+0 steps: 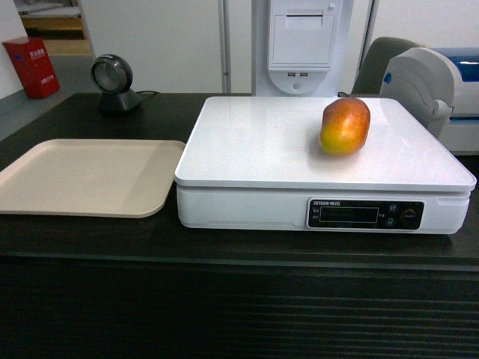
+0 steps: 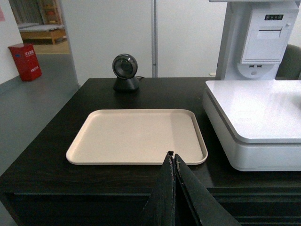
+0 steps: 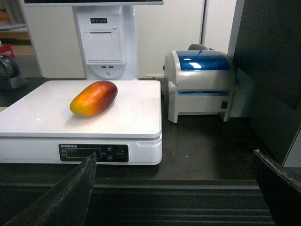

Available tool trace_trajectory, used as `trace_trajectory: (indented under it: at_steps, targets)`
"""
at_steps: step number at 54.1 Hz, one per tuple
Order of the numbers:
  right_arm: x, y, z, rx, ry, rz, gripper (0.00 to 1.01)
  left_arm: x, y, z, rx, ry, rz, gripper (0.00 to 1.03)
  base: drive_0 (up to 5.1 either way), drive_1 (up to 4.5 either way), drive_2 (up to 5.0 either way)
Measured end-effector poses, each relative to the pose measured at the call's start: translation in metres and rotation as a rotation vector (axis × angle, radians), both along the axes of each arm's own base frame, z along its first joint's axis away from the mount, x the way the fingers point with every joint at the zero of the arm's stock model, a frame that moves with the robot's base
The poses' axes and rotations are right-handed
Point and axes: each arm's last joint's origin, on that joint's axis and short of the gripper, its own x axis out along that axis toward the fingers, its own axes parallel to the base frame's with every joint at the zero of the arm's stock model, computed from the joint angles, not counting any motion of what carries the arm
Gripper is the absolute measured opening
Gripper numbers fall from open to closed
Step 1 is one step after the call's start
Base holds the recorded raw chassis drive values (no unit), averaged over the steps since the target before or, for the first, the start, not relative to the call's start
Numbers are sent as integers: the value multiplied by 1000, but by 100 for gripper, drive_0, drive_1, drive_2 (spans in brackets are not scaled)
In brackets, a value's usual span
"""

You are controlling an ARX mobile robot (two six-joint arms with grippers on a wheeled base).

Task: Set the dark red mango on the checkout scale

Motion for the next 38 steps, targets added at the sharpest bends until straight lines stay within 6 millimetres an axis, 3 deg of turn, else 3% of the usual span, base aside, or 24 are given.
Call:
trace_trajectory:
  at_steps: [38]
  targets:
    - [0, 0, 0, 0, 0, 0, 98, -18, 0, -1, 0, 15, 1, 2, 0, 0, 0]
